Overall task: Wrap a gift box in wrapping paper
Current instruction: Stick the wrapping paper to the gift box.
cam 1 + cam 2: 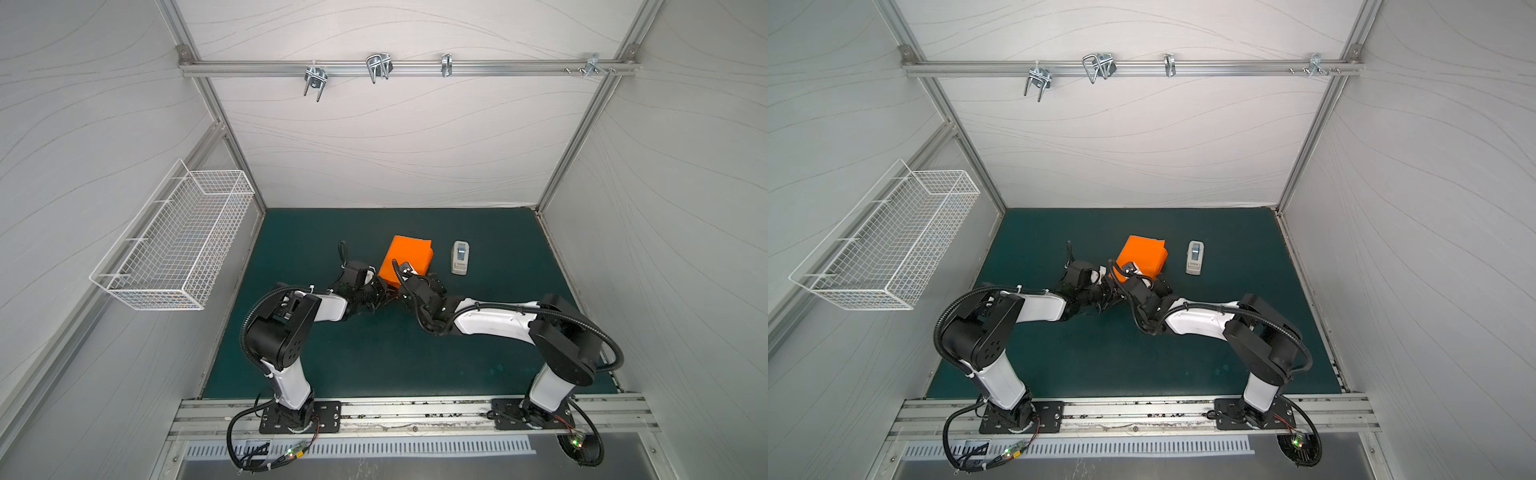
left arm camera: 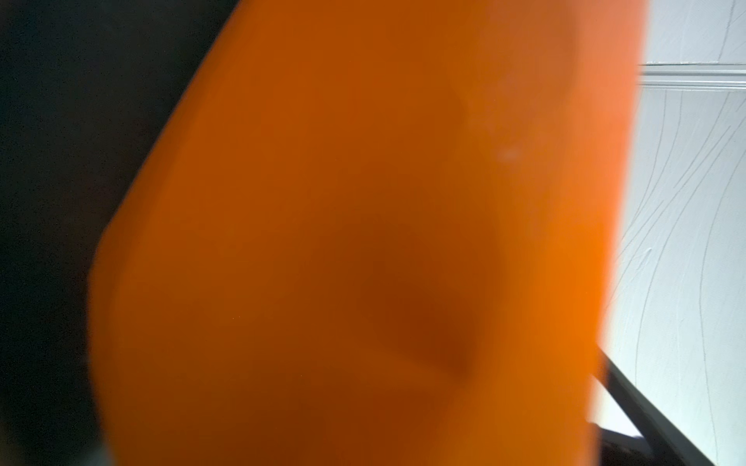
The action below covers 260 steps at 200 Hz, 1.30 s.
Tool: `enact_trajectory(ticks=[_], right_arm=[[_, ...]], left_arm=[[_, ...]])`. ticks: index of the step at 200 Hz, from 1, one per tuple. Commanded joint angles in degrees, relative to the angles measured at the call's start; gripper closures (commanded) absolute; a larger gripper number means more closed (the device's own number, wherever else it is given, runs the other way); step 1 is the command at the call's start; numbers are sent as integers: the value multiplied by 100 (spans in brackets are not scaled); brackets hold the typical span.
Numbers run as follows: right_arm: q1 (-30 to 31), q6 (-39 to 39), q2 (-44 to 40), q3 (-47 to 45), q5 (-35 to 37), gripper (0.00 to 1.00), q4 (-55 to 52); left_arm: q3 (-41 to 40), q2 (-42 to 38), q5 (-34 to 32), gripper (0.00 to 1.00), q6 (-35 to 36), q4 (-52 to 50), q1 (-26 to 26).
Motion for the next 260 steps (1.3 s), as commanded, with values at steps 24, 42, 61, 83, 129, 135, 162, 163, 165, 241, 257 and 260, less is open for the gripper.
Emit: enact_trajectory(ticks=[24, 42, 61, 83, 129, 135, 162, 163, 165, 241, 257, 260], right_arm=[[-281, 682, -618, -86, -249, 10, -1154], [-333, 665, -892, -221, -264, 9, -1165], [-368, 467, -1281, -531, -624, 8, -872], [-420, 162, -1735, -1048, -1727, 2, -92], [-624, -48, -1643, -1327, -3033, 1, 770], [-633, -116, -1575, -1304, -3087, 1, 828], [-684, -298, -1211, -1115, -3253, 1, 935], [-686, -303, -1197, -1108, -3258, 1, 941], [-691, -309, -1179, -1096, -3271, 1, 949], [-955, -264, -226, -434, -2872, 1, 899], [-1016, -278, -6, -245, -2699, 1, 727], [-1020, -296, 34, -206, -2654, 1, 682]], left_arm=[[222, 114, 6, 82, -2, 199, 24], [231, 98, 14, 82, -4, 190, 24], [251, 58, 14, 82, 27, 147, 16], [231, -11, 38, 82, 32, 122, 23], [160, -276, 21, 82, 101, -72, 15], [142, -315, 27, 82, 109, -74, 16], [34, -565, -7, 82, 168, -394, 20], [31, -582, -10, 82, 170, -405, 22], [25, -601, -11, 82, 178, -429, 17], [-443, -1791, -214, 81, 603, -1453, 100], [-502, -1968, -231, 81, 646, -1572, 155], [-511, -1996, -232, 80, 647, -1591, 163]])
